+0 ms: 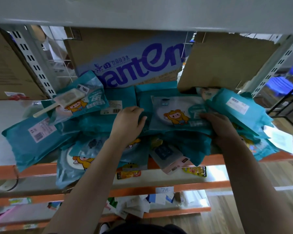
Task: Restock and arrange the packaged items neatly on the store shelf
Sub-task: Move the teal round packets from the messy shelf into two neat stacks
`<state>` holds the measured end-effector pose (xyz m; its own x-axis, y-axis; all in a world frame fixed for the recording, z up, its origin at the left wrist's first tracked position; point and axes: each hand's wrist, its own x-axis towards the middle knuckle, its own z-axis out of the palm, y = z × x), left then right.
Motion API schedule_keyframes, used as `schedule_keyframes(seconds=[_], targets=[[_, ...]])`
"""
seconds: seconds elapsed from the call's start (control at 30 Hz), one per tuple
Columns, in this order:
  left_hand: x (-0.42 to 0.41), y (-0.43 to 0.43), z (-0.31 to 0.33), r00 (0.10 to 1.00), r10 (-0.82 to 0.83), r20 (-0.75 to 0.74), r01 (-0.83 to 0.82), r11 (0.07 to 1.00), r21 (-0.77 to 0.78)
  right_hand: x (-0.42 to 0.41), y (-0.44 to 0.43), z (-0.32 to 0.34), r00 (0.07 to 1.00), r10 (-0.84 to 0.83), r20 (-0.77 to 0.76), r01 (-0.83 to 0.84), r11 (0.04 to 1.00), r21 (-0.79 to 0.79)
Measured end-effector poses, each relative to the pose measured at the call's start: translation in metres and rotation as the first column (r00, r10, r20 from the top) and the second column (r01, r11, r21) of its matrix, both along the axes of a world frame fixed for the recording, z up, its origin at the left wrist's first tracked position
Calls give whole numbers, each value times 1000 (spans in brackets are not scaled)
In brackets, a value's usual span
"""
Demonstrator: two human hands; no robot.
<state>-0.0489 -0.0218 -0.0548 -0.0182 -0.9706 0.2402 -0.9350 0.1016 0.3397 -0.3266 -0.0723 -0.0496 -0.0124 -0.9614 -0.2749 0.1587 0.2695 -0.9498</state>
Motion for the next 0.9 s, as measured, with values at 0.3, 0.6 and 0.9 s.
schedule_keyframes(seconds=[0.3, 0.6, 0.9], targets=[[-37, -39, -14, 976, -122, 180, 108, 990, 86, -54, 28, -11, 965, -257, -56, 255, 966, -39], [-48, -41, -13, 965, -23, 260, 42, 997, -69, -59, 45, -25, 975, -222, -13, 219, 969, -112], [-40, -30, 5, 995, 90, -37, -96, 975, -201, -59, 46, -30, 966, -245, 84, 254, 960, -116]])
